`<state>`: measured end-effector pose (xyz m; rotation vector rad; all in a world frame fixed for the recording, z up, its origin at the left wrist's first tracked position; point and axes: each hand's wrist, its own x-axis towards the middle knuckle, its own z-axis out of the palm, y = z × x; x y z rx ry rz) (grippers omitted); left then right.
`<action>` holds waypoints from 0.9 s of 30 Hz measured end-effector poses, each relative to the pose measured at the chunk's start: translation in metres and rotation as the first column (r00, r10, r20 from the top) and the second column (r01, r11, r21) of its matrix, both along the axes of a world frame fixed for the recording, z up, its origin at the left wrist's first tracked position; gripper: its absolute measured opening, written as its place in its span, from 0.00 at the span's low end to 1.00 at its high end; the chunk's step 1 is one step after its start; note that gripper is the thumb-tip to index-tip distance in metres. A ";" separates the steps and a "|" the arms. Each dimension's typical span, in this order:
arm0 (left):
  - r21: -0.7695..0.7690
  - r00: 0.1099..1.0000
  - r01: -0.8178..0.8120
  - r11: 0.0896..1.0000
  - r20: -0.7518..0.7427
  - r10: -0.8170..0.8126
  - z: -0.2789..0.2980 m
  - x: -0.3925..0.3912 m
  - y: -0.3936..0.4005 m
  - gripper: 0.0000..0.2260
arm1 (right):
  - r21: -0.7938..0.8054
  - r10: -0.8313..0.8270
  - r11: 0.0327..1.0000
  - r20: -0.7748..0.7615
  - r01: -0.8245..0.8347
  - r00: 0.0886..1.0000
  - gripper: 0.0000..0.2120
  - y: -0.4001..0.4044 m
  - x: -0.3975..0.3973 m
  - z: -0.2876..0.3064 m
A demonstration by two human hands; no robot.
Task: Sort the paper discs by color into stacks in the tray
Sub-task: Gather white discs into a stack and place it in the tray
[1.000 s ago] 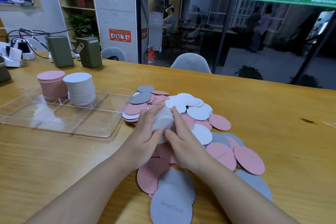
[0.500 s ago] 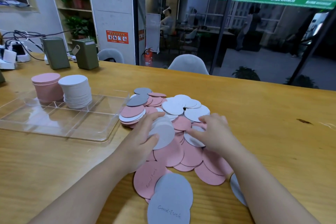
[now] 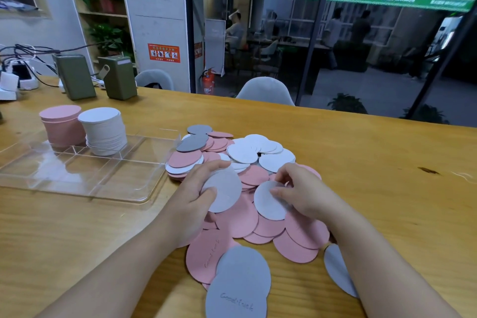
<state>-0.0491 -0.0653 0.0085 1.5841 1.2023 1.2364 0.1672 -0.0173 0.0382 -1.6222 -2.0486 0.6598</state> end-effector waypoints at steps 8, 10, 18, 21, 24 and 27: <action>-0.089 0.974 -0.047 0.995 0.218 0.066 0.003 -0.003 0.005 0.19 | 0.037 0.129 0.992 -0.260 -0.124 0.957 0.05 0.001 0.000 0.003; -0.099 0.968 -0.047 0.994 0.239 0.069 0.004 -0.004 0.006 0.20 | 0.054 0.115 0.993 -0.293 -0.103 0.949 0.07 0.002 -0.001 0.002; -0.063 0.979 -0.073 0.995 0.187 0.083 -0.001 -0.006 0.008 0.18 | 0.120 0.137 0.988 -0.363 -0.100 0.922 0.07 -0.006 -0.017 0.003; -0.063 0.974 -0.071 0.995 0.213 0.083 0.001 -0.003 0.007 0.14 | 0.128 0.137 0.987 -0.375 -0.095 0.917 0.04 -0.008 -0.029 -0.006; -0.028 0.985 -0.057 0.998 0.160 0.060 -0.001 -0.004 0.008 0.14 | 0.076 0.115 0.993 -0.476 -0.089 0.872 0.03 -0.011 -0.040 -0.010; -0.007 0.993 -0.033 0.999 0.110 0.034 -0.006 -0.008 0.010 0.18 | 0.027 0.103 0.994 -0.543 -0.105 0.833 0.06 -0.014 -0.049 -0.011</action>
